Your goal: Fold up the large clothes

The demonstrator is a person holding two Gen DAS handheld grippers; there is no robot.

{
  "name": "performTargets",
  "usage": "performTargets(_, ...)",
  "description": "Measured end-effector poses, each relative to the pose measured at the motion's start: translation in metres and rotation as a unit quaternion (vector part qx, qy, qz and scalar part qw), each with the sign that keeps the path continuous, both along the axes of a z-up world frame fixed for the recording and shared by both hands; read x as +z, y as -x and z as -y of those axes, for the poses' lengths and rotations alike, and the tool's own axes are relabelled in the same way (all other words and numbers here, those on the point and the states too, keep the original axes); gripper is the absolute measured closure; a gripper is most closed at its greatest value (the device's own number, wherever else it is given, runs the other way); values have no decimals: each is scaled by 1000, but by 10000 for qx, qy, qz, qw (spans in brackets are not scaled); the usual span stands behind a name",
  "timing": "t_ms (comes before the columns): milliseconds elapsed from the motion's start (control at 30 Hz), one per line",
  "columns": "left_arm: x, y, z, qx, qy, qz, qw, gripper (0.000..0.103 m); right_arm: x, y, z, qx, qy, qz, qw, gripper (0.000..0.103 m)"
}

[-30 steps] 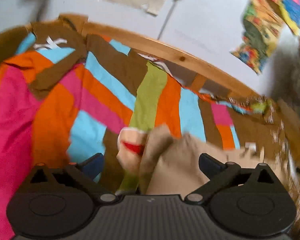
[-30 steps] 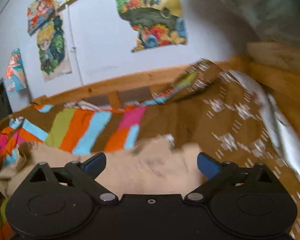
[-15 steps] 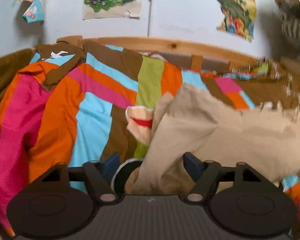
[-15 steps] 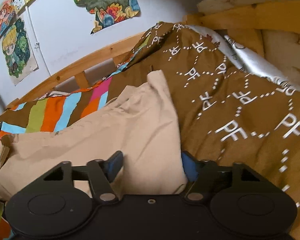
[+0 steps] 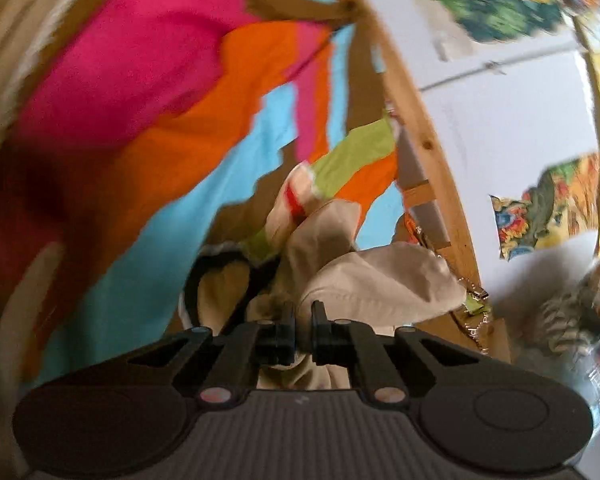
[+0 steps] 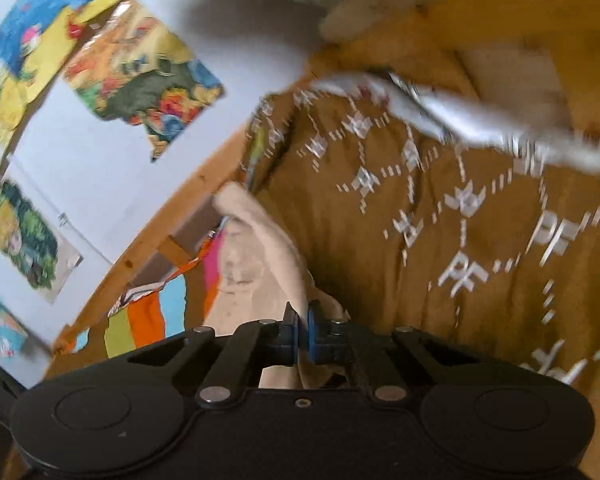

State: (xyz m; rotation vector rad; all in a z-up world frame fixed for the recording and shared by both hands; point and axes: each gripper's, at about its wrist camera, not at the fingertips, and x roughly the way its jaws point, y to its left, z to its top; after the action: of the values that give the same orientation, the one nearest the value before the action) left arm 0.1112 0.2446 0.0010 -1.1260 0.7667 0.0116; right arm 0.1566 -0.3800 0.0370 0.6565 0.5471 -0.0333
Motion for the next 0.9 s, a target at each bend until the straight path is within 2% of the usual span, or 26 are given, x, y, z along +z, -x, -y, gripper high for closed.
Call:
performTargets(67,-2,1,2,-106,-412,-218,9989,96,3,7,-2,54,276,-86,9996,100)
performTargets(167,-9,-8,8,-375,-805,-575,9944,94,-19,3,-12,184,1000,-568,9932,100)
performTargets(233,-5,-8,15,-424,-1207,-452,9908,89,-30,5,-15,264,1256,-524,9903,97)
performTargets(267,0,-6,19,-396,-1457,-341,9879,78,-32,5,-16,308,1322,-467,9896,90)
performTargets(300,6,-4,23,-385,-1719,-243,9841,51,-32,4,-15,359,1366,-410,9891,87)
performTargets(367,19,0,34,-366,-2306,66,9723,20,-31,0,-14,455,1455,-325,9878,74)
performTargets(400,24,1,41,-387,-2528,234,9664,18,-32,-3,-15,506,1510,-291,9868,70)
performTargets(467,30,-3,56,-695,-2995,476,9504,18,-32,-15,-14,618,1598,-302,9847,57)
performTargets(533,26,-9,74,-987,-3490,573,9302,18,-36,-28,-15,675,1686,-388,9826,56)
performTargets(567,24,-14,85,-1108,-3787,608,9168,25,-39,-35,-16,670,1692,-437,9823,63)
performTargets(600,20,-18,93,-1211,-4068,627,9033,57,-43,-41,-16,675,1648,-475,9829,74)
performTargets(633,17,-25,98,-1288,-4233,580,8949,74,-44,-44,-15,630,1622,-464,9837,98)
performTargets(667,16,-27,97,-1246,-4224,486,8965,93,-43,-44,-14,549,1599,-405,9848,99)
performTargets(700,17,-27,91,-1043,-4062,444,9067,96,-39,-39,-13,411,1546,-242,9868,99)
performTargets(733,18,-26,79,-711,-3684,453,9258,97,-34,-33,-13,277,1513,-70,9881,100)
performTargets(767,17,-20,64,-455,-3359,374,9401,99,-28,-28,-14,195,1578,60,9873,100)
performTargets(833,16,-17,45,-238,-2817,169,9591,100,-22,-25,-21,234,1876,155,9818,101)
performTargets(867,14,-16,39,-234,-2650,37,9640,100,-22,-27,-25,292,2072,75,9778,101)
performTargets(900,9,-18,40,-315,-2691,-148,9625,100,-25,-31,-27,314,2152,-47,9760,101)
